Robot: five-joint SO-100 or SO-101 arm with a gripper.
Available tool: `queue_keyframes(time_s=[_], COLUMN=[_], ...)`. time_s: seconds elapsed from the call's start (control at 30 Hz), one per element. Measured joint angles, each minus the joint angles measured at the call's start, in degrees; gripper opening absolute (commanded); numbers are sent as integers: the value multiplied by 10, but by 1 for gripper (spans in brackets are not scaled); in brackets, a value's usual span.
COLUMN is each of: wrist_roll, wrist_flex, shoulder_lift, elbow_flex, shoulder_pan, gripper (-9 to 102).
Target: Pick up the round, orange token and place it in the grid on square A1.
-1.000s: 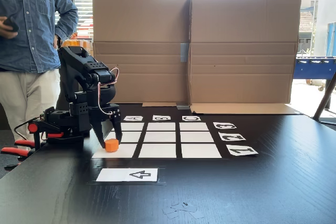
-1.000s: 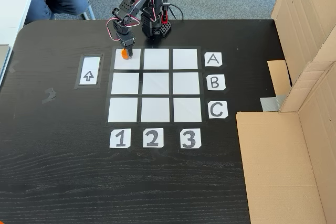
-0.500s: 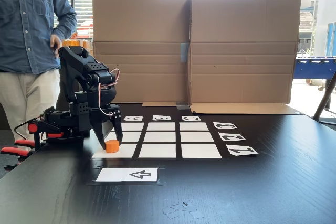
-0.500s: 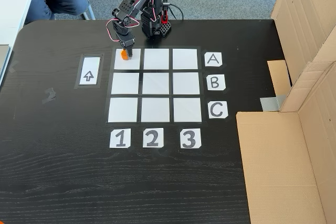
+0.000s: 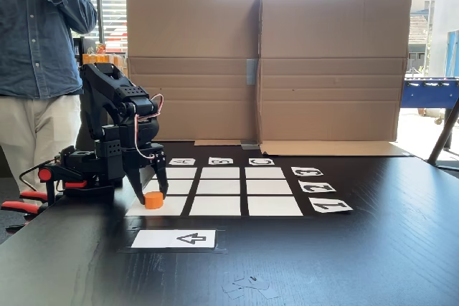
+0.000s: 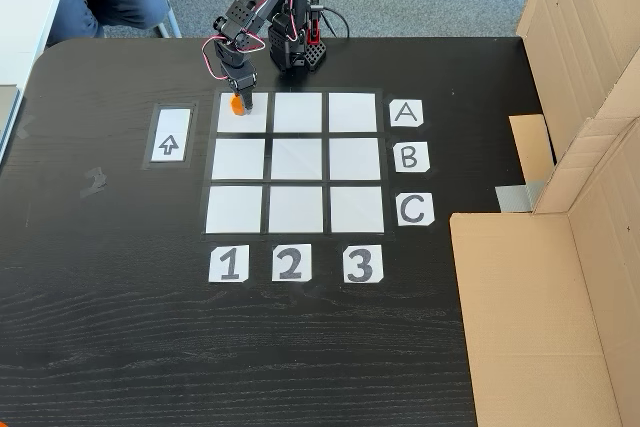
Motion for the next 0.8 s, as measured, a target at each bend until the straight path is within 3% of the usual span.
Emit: queue_keyframes(time_s=[0.8], wrist_roll=[0], wrist_flex=[-5], shoulder_lift=[60], elbow_flex=[0], shoulder_pan=[11], gripper=[31])
